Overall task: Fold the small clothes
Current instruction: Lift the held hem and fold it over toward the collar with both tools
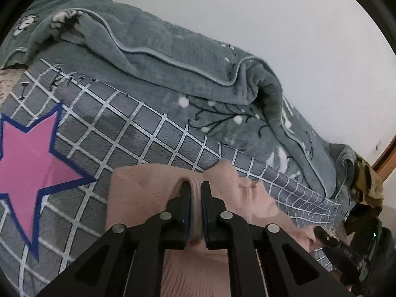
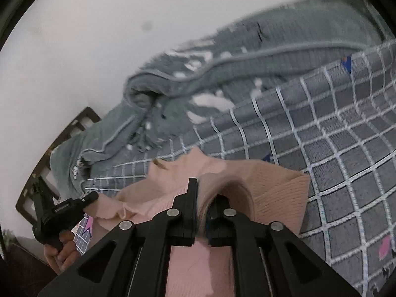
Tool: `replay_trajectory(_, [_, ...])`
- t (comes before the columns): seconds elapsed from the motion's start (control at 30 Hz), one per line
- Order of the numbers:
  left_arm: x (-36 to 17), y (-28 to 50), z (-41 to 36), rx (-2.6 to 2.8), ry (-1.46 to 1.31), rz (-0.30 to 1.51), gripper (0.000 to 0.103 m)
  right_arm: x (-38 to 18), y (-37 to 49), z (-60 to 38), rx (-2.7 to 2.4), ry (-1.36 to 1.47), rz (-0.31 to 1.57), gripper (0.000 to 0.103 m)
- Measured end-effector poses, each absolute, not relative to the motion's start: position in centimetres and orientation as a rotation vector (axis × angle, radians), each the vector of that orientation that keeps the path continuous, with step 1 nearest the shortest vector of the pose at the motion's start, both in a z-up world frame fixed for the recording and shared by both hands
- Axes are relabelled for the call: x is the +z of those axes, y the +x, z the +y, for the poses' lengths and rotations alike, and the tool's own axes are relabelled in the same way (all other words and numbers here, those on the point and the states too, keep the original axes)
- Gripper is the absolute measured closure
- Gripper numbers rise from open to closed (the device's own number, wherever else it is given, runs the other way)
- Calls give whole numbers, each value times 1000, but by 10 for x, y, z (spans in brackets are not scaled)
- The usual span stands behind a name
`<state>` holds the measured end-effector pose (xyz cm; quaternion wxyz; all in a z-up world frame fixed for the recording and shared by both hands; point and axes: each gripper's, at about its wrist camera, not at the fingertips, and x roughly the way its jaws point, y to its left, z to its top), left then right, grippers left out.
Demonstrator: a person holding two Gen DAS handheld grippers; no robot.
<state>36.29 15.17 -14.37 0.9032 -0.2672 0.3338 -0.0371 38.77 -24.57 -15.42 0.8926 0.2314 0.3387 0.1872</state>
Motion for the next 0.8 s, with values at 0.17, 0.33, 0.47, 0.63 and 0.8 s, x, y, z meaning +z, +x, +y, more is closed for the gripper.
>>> replay_trajectory(0.17, [-148, 369, 158, -62, -576, 674, 58, -168, 405, -253, 360, 506, 738, 66])
replay_trajectory(0.33, [-152, 368, 155, -32, -544, 711, 58, -167, 399, -261, 357, 499, 727, 66])
replay_trajectory(0.47, [-154, 354, 144, 2, -451, 717, 57, -157, 388, -265, 321, 453, 732, 66])
replay_trajectory(0.63, [-150, 323, 133, -9, -354, 693, 49, -132, 361, -257, 293, 359, 691, 66])
replay_trajectory(0.8, [-151, 287, 140, 16, -351, 663, 44, -125, 315, -242, 307, 229, 680, 62])
